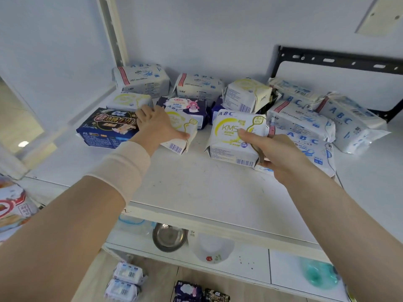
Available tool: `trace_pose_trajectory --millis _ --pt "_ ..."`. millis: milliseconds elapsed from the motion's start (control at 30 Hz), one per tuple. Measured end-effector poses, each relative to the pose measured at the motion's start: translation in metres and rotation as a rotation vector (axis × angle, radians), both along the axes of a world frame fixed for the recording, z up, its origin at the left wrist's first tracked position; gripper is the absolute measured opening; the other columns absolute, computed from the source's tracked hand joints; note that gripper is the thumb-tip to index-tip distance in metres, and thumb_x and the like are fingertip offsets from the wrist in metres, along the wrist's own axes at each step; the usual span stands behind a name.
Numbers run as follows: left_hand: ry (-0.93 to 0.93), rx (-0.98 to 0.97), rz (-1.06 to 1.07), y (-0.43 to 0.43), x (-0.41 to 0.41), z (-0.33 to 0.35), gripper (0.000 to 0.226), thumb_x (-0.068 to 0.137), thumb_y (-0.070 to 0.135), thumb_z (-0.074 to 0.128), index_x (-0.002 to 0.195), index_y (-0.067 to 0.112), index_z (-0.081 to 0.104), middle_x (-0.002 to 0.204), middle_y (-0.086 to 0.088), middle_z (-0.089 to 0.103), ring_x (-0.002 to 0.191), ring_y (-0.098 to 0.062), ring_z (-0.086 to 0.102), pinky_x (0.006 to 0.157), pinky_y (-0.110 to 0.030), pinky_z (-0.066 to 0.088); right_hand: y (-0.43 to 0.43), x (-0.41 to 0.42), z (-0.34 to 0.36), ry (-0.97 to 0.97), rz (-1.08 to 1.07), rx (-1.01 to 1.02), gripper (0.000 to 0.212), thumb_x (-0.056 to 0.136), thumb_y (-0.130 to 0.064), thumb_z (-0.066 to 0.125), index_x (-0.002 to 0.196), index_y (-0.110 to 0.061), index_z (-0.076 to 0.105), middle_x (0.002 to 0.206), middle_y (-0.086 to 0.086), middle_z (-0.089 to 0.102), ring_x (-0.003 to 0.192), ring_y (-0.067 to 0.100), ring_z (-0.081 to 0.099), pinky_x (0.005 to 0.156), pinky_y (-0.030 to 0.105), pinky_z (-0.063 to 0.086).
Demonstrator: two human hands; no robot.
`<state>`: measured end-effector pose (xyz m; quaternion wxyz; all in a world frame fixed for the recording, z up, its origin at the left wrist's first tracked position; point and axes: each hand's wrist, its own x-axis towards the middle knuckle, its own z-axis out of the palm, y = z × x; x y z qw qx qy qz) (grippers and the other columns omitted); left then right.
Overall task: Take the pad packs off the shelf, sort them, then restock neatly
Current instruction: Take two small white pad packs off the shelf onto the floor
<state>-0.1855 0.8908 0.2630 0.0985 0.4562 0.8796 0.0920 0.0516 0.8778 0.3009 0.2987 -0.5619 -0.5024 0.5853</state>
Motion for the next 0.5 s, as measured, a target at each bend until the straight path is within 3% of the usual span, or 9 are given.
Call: trace_pose_trajectory --millis 133,267,400,500 --pt "0.014 0.009 -0.017 0.001 0.010 -0.001 0.122 0.056 0.063 0.076 0.139 0.001 0.011 0.146 -0.018 0.015 0.137 -0.037 0.008 0.109 -0.045 0.015 0.000 0.003 -0.001 0.003 -0.012 0.000 0.032 0.077 -0.030 0.073 0.102 -0.011 0.067 0.088 -0.002 0.071 0.065 0.006 0.063 0.061 0.017 0.048" --pt "0.004 0.031 -0.045 0.002 0.017 0.000 0.112 0.057 0.058 0.078 0.132 0.004 0.016 0.136 -0.021 0.036 0.127 -0.041 0.033 0.102 -0.050 0.024 0.000 0.007 -0.001 0.013 -0.018 -0.014 0.030 0.078 -0.028 0.073 0.100 -0.009 0.066 0.086 0.000 0.071 0.063 0.007 0.062 0.063 0.019 0.047" --pt "-0.057 0.058 -0.069 0.005 0.018 -0.001 0.112 0.061 0.054 0.078 0.136 0.006 0.010 0.137 -0.021 0.033 0.126 -0.041 0.035 0.099 -0.052 0.033 -0.002 0.011 0.000 0.033 -0.014 -0.032 0.027 0.078 -0.028 0.072 0.099 -0.012 0.065 0.085 -0.003 0.070 0.060 0.003 0.063 0.054 0.013 0.051" --pt "-0.104 0.073 -0.069 0.006 0.018 -0.002 0.105 0.068 0.055 0.072 0.138 0.007 0.010 0.137 -0.023 0.033 0.124 -0.041 0.039 0.101 -0.050 0.036 -0.002 0.014 -0.001 0.021 -0.024 -0.027 0.033 0.077 -0.030 0.073 0.102 -0.010 0.066 0.093 0.001 0.071 0.068 0.006 0.064 0.061 0.016 0.050"
